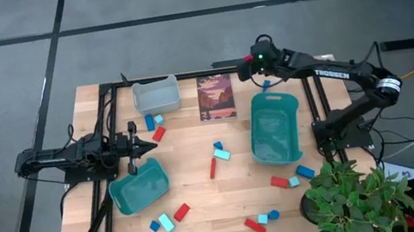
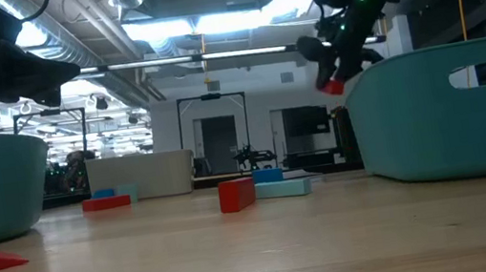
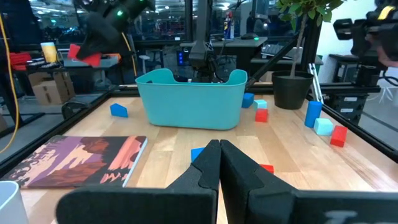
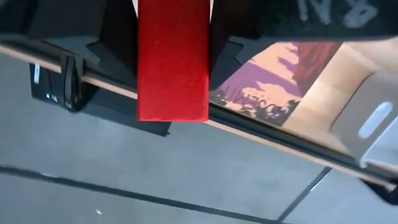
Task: Sort & place blocks by color
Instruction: Put the red block into the gray bin
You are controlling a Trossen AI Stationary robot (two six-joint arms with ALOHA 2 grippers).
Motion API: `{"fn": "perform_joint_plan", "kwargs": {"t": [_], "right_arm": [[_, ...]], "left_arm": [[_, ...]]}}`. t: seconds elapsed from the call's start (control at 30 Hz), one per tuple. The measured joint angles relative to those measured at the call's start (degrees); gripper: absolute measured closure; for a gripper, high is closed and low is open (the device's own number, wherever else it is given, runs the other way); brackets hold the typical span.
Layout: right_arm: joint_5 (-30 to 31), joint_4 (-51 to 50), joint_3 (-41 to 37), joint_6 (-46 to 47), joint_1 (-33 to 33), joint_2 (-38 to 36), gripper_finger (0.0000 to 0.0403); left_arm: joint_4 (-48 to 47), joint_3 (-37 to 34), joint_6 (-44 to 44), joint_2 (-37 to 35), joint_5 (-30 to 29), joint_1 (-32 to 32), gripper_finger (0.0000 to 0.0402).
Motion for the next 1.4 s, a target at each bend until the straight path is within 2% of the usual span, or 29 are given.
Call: {"fn": "perform_joint_plan", "kwargs": {"t": [0.27, 0.43, 0.63, 0.83, 1.03, 1.13, 1.4], "right_arm": [[-8.3, 2.1, -4.0, -7.6, 0.9, -4.5, 0.0265], [-10.5, 11.3, -10.8, -10.6, 2.7, -11.0, 0.0265], [-24.0, 29.9, -19.9, -11.4, 2.8, -17.7, 0.0265], [-38.3, 46.3, -26.7, -12.1, 2.9, -19.9, 0.0265], [-50.8, 53.2, -28.5, -11.6, 5.1, -19.9, 0.0265], [-53.6, 53.4, -28.5, -11.7, 7.7, -20.1, 0.0265], [-52.3, 53.7, -28.4, -13.3, 10.9, -23.3, 0.0265]], "left_arm": [[0.0, 0.0, 0.0, 0.0, 0.0, 0.0, 0.0401], [0.0, 0.0, 0.0, 0.0, 0.0, 0.0, 0.0401], [0.0, 0.0, 0.0, 0.0, 0.0, 0.0, 0.0401], [0.0, 0.0, 0.0, 0.0, 0.0, 0.0, 0.0401], [0.0, 0.0, 0.0, 0.0, 0.0, 0.0, 0.0401], [0.0, 0.0, 0.0, 0.0, -0.1, 0.0, 0.0401], [0.0, 0.0, 0.0, 0.0, -0.1, 0.0, 0.0401]]}}
